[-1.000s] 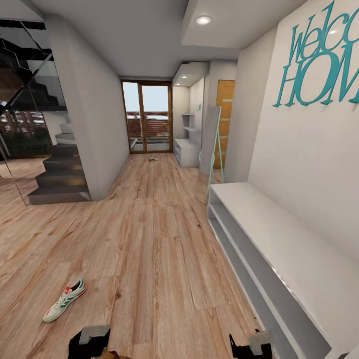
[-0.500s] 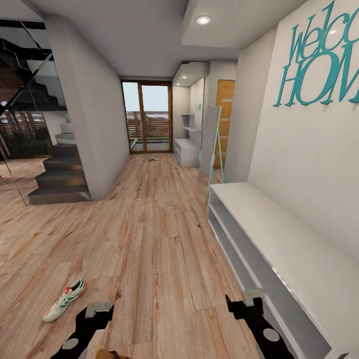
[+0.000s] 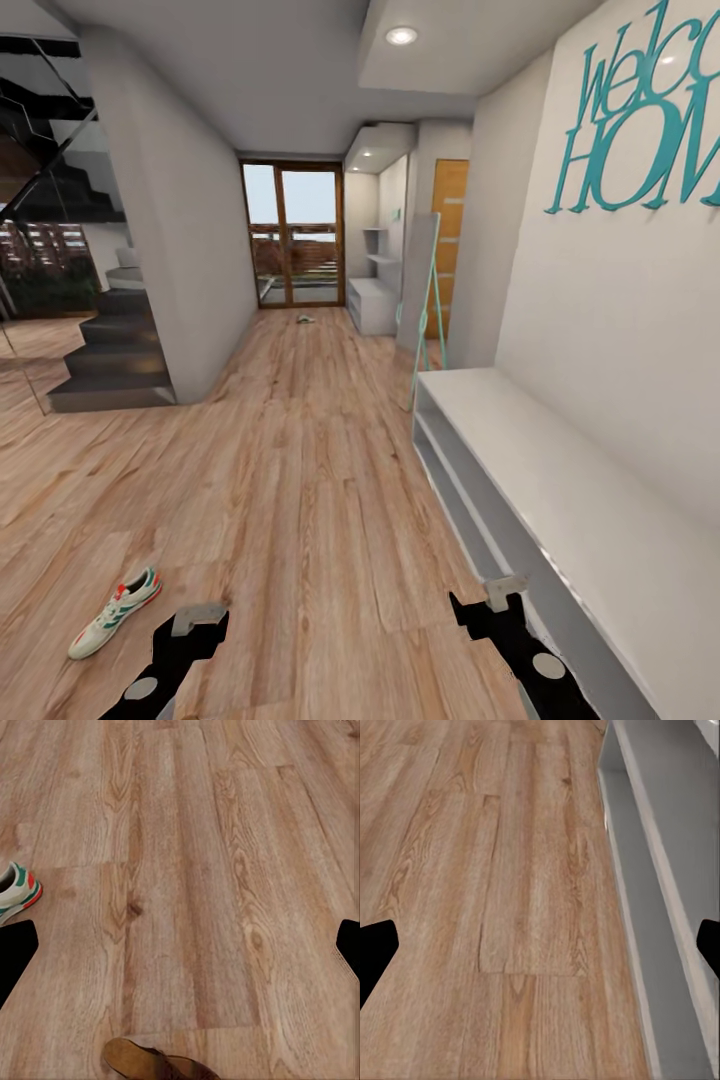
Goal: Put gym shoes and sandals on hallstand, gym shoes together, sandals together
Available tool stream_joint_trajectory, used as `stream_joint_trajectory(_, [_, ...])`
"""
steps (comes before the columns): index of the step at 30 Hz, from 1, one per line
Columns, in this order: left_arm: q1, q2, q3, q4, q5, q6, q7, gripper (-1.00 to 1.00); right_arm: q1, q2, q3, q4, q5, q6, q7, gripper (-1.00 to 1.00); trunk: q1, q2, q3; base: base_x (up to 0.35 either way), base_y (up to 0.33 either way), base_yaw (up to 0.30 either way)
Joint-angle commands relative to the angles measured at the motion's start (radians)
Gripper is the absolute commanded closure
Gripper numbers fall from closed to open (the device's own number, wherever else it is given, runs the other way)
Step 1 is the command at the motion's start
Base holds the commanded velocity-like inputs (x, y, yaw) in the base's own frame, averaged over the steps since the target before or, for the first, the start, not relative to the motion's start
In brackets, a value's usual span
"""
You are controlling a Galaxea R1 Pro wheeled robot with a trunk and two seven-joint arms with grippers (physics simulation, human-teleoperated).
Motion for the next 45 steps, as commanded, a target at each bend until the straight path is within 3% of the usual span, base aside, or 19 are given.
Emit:
stream_joint_trajectory(1, [-0.001,0.000,0.000,0.001,0.006,-0.003,-0.001,-1.00,-0.001,-0.003,0.000,0.000,0.010,-0.002,0.003,-1.00,0.000,-0.001,-0.001,0.170,-0.213,0.000])
stream_joint_trajectory(12, [-0.001,0.000,0.000,0.001,0.006,-0.003,-0.001,-1.00,-0.001,-0.012,0.002,0.002,0.009,-0.001,0.006,-1.00,0.000,-0.001,-0.002,0.175,-0.231,0.022])
stream_joint_trajectory(26, [-0.001,0.000,0.000,0.001,0.007,-0.003,-0.001,-1.00,-0.001,-0.013,0.002,0.002,0.009,-0.001,0.005,-1.00,0.000,-0.001,-0.016,0.211,-0.233,0.158])
stream_joint_trajectory(45, [-0.001,0.002,0.002,0.001,0.007,-0.003,-0.001,-1.00,-0.001,-0.013,0.004,0.002,0.011,-0.001,0.005,-1.00,0.000,-0.001,-0.018,0.057,-0.029,0.022])
